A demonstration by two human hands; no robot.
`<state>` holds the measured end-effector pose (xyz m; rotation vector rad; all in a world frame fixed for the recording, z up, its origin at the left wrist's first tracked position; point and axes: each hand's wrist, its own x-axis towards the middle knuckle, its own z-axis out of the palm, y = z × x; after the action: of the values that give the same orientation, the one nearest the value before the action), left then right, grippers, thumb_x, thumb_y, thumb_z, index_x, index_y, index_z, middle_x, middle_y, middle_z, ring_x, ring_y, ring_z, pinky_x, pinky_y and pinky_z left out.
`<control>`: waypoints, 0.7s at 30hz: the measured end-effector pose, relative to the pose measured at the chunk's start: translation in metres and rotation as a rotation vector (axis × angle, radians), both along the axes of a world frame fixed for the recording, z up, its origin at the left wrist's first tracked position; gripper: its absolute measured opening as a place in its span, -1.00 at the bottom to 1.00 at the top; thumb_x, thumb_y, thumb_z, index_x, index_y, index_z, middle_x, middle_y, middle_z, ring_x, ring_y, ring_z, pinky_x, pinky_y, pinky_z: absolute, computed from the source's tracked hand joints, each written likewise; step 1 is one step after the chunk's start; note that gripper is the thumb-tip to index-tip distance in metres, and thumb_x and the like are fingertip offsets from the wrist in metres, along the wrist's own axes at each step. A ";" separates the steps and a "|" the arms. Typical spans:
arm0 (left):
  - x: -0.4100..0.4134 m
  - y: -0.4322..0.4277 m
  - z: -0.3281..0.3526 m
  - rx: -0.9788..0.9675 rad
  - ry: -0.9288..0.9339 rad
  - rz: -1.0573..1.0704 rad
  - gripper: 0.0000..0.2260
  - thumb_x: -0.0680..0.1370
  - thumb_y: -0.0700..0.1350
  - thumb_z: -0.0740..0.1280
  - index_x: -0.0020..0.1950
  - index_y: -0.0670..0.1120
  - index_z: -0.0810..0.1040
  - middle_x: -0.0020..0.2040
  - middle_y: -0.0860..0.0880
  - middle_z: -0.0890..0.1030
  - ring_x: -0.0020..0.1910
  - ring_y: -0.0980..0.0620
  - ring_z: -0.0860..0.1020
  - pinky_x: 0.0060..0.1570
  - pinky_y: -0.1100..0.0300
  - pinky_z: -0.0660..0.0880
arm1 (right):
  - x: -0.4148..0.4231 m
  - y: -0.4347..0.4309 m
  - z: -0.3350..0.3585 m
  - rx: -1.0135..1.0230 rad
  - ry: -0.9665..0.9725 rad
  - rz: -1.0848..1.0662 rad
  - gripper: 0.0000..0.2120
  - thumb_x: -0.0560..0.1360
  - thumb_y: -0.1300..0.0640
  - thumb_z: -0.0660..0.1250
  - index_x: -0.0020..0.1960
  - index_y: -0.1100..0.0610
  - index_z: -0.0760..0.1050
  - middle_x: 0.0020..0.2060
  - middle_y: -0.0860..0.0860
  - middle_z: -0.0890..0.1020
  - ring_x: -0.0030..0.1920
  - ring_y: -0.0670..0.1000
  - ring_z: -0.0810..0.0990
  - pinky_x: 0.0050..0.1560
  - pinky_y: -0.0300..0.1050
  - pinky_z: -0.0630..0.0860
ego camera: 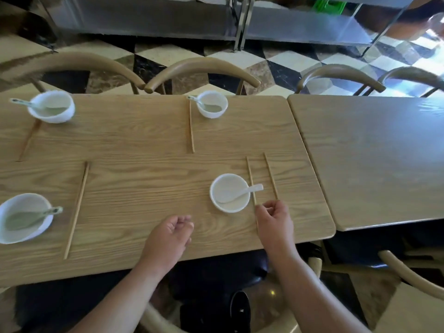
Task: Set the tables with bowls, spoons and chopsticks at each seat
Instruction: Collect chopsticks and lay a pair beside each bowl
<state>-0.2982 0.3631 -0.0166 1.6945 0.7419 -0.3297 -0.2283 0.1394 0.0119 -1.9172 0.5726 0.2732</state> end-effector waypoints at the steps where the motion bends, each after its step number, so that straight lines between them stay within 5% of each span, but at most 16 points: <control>1: 0.010 -0.017 -0.001 -0.007 0.000 0.027 -0.84 0.68 -0.03 0.38 0.25 0.10 0.62 0.12 0.07 0.71 -0.02 0.02 0.74 0.07 0.00 0.69 | 0.014 -0.018 -0.002 0.004 0.009 0.016 -0.79 0.60 0.05 0.37 0.20 0.04 0.47 -0.23 -0.04 0.60 -0.27 -0.05 0.55 -0.23 -0.10 0.49; 8: 0.073 -0.070 -0.009 -0.096 0.050 0.179 -0.51 0.66 -0.06 0.38 0.58 0.10 0.38 0.21 0.03 0.67 0.03 -0.04 0.73 0.04 -0.09 0.71 | 0.101 -0.058 -0.019 0.119 0.238 0.296 -0.56 0.60 0.00 0.42 0.45 -0.04 0.43 0.07 -0.08 0.58 -0.19 0.09 0.72 -0.22 0.01 0.70; 11: 0.087 -0.071 -0.011 -0.110 0.084 0.187 -0.51 0.66 -0.07 0.35 0.58 0.13 0.36 0.23 0.02 0.66 0.02 -0.06 0.76 0.08 -0.10 0.72 | 0.115 -0.043 -0.031 0.212 0.370 0.382 -0.63 0.60 0.04 0.42 0.38 -0.03 0.51 0.22 0.15 0.60 -0.16 0.19 0.72 -0.10 0.14 0.72; 17: 0.091 -0.062 -0.029 -0.159 0.108 0.199 -0.51 0.66 -0.17 0.31 0.60 0.04 0.39 0.25 -0.05 0.66 0.02 -0.11 0.76 0.07 -0.09 0.74 | 0.116 -0.015 -0.042 0.270 0.410 0.415 -0.74 0.62 0.21 0.35 0.27 0.00 0.60 0.07 0.11 0.71 -0.28 0.07 0.75 -0.15 0.04 0.73; 21: 0.088 -0.054 -0.033 -0.223 0.082 0.208 -0.57 0.64 -0.24 0.32 0.49 0.05 0.48 0.18 -0.07 0.68 0.06 -0.11 0.74 0.08 -0.06 0.74 | 0.111 -0.011 -0.049 0.226 0.409 0.394 -0.72 0.59 0.24 0.33 0.23 -0.01 0.62 0.13 0.13 0.72 -0.13 0.22 0.80 -0.11 0.08 0.74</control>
<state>-0.2099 0.3090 -0.0500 1.3881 0.8994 -0.3248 -0.1173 0.1280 -0.0369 -1.7477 0.3998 0.9585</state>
